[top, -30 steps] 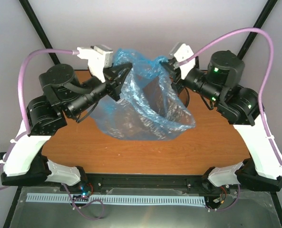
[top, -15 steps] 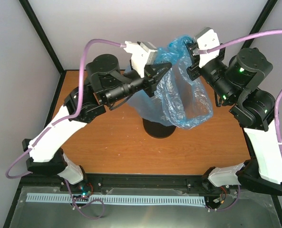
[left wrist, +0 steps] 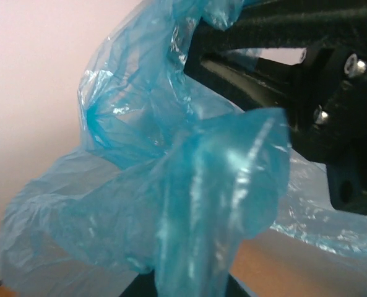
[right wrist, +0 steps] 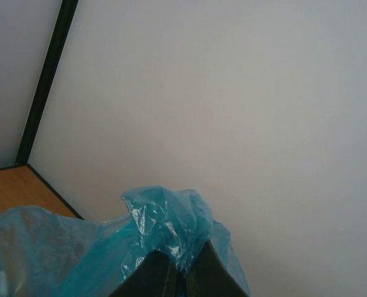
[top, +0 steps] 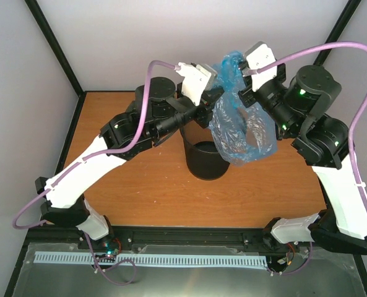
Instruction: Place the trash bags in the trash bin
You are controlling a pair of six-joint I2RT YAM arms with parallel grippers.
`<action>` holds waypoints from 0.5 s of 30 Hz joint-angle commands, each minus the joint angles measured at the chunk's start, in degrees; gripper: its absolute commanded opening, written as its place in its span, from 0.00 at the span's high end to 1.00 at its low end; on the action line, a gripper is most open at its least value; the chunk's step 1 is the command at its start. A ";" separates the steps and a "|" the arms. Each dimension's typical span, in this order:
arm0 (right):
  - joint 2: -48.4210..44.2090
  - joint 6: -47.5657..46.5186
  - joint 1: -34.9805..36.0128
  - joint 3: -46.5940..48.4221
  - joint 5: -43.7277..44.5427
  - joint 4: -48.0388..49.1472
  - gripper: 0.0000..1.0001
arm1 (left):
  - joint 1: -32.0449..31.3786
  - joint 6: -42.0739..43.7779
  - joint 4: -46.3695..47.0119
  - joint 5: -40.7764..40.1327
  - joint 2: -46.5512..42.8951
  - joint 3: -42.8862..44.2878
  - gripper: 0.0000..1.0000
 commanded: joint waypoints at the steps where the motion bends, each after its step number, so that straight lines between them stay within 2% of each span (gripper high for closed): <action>1: -0.21 -0.33 -0.33 -1.52 -1.69 0.72 0.96 | -0.18 2.31 -1.18 -7.09 0.32 -0.27 0.99; 11: -0.26 1.09 -0.33 -1.70 -5.01 -0.66 0.95 | -0.05 0.88 -0.07 -7.86 -2.11 -4.57 0.99; 15: -0.71 1.41 -0.33 -1.88 -11.33 -2.61 0.95 | -0.05 -0.58 -0.28 -7.69 -3.56 -6.37 0.99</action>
